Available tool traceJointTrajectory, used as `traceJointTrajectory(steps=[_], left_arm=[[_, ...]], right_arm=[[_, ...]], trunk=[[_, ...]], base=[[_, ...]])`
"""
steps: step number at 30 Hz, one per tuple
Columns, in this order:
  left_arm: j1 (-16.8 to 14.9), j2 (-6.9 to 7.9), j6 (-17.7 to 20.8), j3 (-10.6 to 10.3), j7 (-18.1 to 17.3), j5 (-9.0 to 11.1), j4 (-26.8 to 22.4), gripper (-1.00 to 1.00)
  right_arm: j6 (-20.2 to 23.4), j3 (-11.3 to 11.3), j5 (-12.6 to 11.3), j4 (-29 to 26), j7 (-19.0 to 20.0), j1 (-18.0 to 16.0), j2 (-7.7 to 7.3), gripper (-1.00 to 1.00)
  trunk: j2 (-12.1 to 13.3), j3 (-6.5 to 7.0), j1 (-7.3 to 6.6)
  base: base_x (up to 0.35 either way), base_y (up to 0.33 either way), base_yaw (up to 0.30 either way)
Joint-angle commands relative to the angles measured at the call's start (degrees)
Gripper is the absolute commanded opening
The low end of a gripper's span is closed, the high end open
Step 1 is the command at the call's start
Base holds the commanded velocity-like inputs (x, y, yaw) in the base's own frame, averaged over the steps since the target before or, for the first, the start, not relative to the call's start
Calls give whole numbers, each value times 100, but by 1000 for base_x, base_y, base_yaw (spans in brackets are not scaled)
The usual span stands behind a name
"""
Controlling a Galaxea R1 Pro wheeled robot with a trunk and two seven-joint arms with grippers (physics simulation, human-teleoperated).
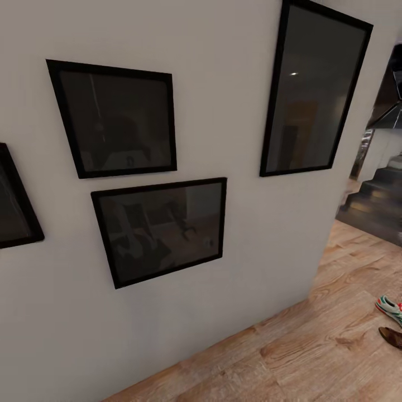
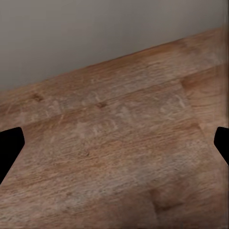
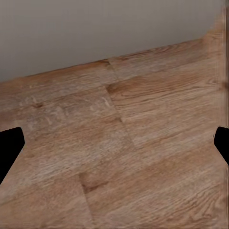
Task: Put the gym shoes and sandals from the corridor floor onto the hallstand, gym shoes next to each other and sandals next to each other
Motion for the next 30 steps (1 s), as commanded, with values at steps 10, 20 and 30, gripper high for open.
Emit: traceJointTrajectory(steps=[10,20,30], left_arm=[[-3,0,-16,1,-4,41,3,100],[-3,8,-16,1,14,48,3,100],[-3,2,-16,1,36,49,3,100]], right_arm=[[-18,-114,-1,-4,-4,-4,-12,100],[-18,-271,-1,-5,-4,-4,-12,100],[-18,-313,-1,-5,-4,-4,-12,100]], trunk=[[-3,-6,-3],[-3,-6,-3],[-3,-6,-3]], base=[[-321,-37,-73],[-170,-1,-270],[-7,0,-283]])
